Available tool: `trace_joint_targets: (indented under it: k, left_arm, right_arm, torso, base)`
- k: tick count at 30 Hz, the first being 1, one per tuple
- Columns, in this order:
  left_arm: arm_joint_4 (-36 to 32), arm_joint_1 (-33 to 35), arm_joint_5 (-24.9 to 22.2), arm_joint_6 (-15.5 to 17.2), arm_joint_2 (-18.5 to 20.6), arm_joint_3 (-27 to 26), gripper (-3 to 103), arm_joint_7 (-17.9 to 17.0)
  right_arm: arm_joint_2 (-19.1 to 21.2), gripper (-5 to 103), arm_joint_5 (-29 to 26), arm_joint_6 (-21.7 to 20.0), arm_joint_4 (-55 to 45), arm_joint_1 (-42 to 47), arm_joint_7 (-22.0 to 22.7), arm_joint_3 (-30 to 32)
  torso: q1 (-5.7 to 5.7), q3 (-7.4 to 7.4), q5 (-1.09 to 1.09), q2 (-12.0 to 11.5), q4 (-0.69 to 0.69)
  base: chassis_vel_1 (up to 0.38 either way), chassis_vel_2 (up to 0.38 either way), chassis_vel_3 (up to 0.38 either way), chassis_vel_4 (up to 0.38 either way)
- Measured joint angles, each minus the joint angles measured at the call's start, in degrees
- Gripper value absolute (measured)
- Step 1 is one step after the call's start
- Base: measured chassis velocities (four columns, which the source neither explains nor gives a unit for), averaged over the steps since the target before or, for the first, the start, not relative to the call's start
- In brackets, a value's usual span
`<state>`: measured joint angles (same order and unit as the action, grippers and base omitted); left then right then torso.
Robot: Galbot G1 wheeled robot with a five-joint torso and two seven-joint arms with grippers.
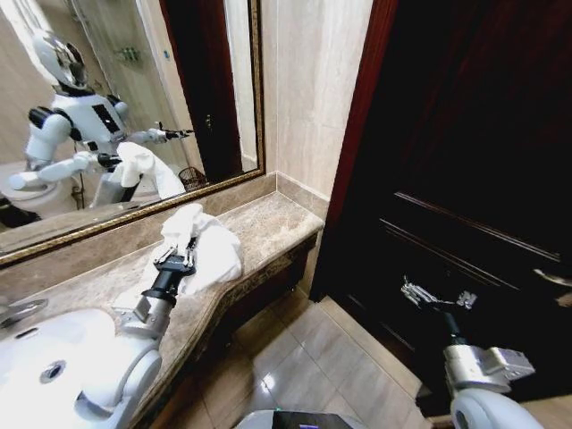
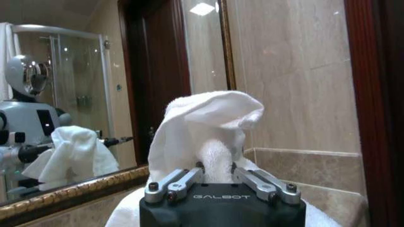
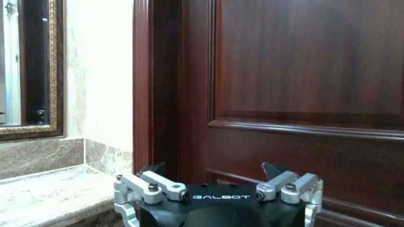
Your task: Discard the used towel into the hamper.
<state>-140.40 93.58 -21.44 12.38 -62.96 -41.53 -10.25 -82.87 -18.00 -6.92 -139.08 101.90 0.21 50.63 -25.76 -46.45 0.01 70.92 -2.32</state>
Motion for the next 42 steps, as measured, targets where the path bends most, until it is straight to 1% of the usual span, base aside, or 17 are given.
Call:
trace_joint_targets:
  k: [9, 16, 18, 24, 31, 37, 42]
  left_arm:
    - [-0.18, 1.37, 0.74, -1.29, -1.18, -0.05, 10, 1.03]
    - [-0.20, 2.34, 2.08, -2.82, -2.16, 0.11, 10, 2.26]
    - [-0.08, 2.34, 2.37, -2.90, -2.22, 0.19, 10, 2.27]
    - [0.08, 2.33, 2.74, -3.09, -2.38, 0.38, 10, 2.27]
    - [0.42, 2.31, 2.79, -3.98, -2.23, 0.43, 10, 2.32]
    - [1.04, 1.91, 2.96, -4.45, -2.08, 0.76, 10, 3.09]
    - [1.52, 1.61, 3.24, -4.95, -2.00, 0.92, 10, 3.85]
  right_arm:
    - [0.78, 100, -0.32, 0.31, 0.58, -0.03, 0.08, 0.05]
    - [1.21, 100, -0.63, 1.32, 1.31, 0.39, 0.02, 0.10]
    - [1.22, 100, -0.67, 1.34, 1.35, 0.40, 0.02, 0.12]
    - [1.22, 100, -0.67, 1.35, 1.37, 0.35, -0.07, 0.09]
    - [0.66, 100, -0.47, 1.49, 1.54, 0.41, -0.09, -0.07]
    - [0.08, 100, -0.20, 1.77, 1.63, 0.52, -0.14, -0.13]
    - [-0.30, 100, -0.17, 3.00, 2.02, 0.29, -0.48, -0.17]
  torso:
    - [0.02, 0.01, -0.02, 0.01, 0.00]
    - [0.01, 0.00, -0.01, 0.00, 0.00]
    - [0.02, 0.00, -0.01, 0.00, 0.02]
    - [0.02, 0.01, -0.02, 0.00, 0.00]
    - [0.02, 0.01, -0.01, 0.01, 0.01]
    - [0.02, 0.01, -0.01, 0.01, 0.01]
    - [0.05, 0.02, -0.02, 0.02, 0.00]
  base:
    - [0.129, -0.118, -0.121, 0.127]
    - [0.098, -0.130, -0.115, 0.124]
    - [0.088, -0.134, -0.117, 0.124]
    - [0.121, -0.117, -0.123, 0.115]
    - [0.122, -0.110, -0.116, 0.103]
    - [0.119, -0.120, -0.123, 0.120]
    - [0.099, -0.096, -0.095, 0.093]
